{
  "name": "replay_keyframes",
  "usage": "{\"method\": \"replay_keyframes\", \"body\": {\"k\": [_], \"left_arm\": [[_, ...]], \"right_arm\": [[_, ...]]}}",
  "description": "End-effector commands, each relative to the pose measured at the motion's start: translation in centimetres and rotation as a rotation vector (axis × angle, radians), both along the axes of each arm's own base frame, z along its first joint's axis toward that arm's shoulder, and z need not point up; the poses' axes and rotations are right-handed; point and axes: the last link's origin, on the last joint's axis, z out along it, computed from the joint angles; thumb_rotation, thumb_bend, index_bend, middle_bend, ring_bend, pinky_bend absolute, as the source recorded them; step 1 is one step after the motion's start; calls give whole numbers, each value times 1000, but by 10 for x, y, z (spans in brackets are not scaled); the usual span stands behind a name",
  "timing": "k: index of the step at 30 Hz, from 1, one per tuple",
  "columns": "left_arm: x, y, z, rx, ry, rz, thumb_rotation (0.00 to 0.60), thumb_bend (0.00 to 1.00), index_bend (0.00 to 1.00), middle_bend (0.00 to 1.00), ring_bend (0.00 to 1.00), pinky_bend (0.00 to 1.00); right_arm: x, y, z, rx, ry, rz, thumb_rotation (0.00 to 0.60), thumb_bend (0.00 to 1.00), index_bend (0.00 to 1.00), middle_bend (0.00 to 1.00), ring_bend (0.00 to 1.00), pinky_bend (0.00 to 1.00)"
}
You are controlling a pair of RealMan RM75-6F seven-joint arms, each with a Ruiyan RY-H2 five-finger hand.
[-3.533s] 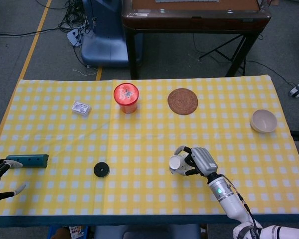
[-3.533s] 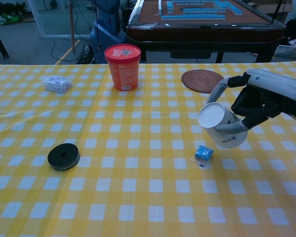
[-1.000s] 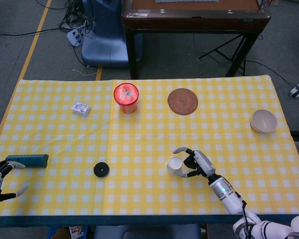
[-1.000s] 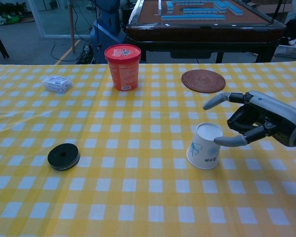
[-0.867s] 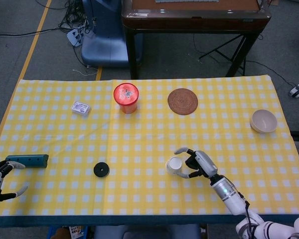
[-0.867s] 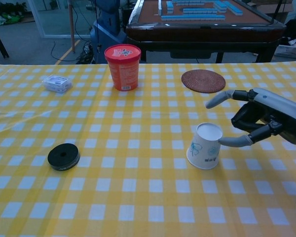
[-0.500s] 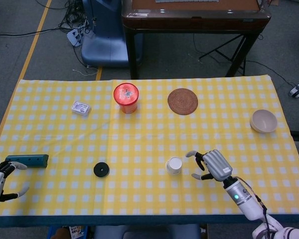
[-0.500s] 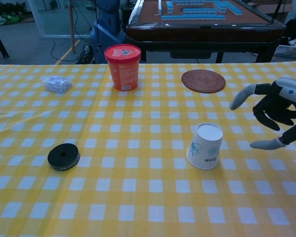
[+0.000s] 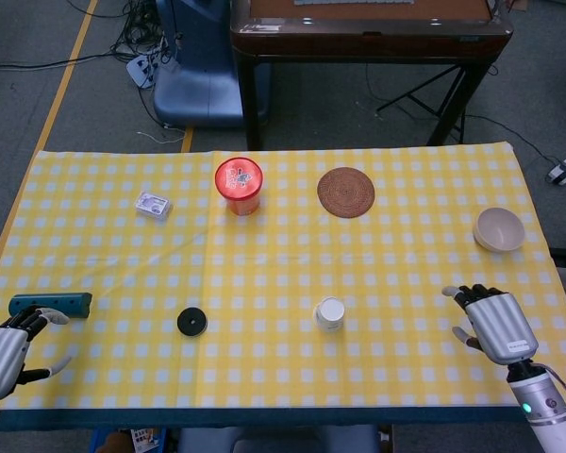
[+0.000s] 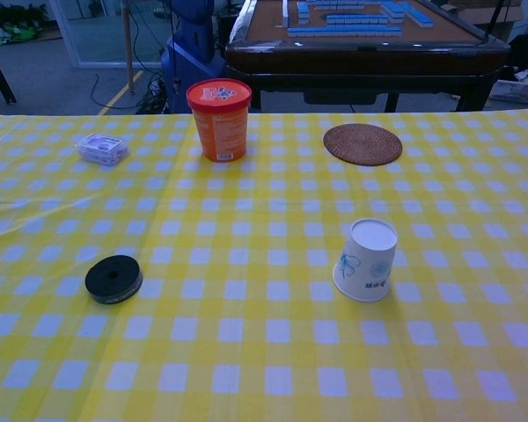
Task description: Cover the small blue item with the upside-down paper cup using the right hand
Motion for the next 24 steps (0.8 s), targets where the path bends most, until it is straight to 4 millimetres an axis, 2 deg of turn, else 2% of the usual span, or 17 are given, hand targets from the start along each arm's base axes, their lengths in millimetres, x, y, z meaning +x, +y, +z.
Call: {"method": "replay_keyframes", "body": {"k": [1, 13, 24], "left_arm": [[1, 0, -2, 1, -3, -13, 600, 102, 465, 367, 243, 413], [2, 2, -3, 34, -1, -25, 600, 102, 465, 367, 243, 415], [8, 2, -7, 38, 1, -39, 600, 102, 472, 367, 243, 418]], "right_arm": [[-8, 9, 9, -30, 0, -35, 600, 54, 342, 461, 416, 607], [-34, 18, 25, -76, -65, -76, 600, 64, 342, 455, 407, 579], [-40, 17, 30, -38, -78, -86, 600, 68, 342, 450, 406, 579]]}}
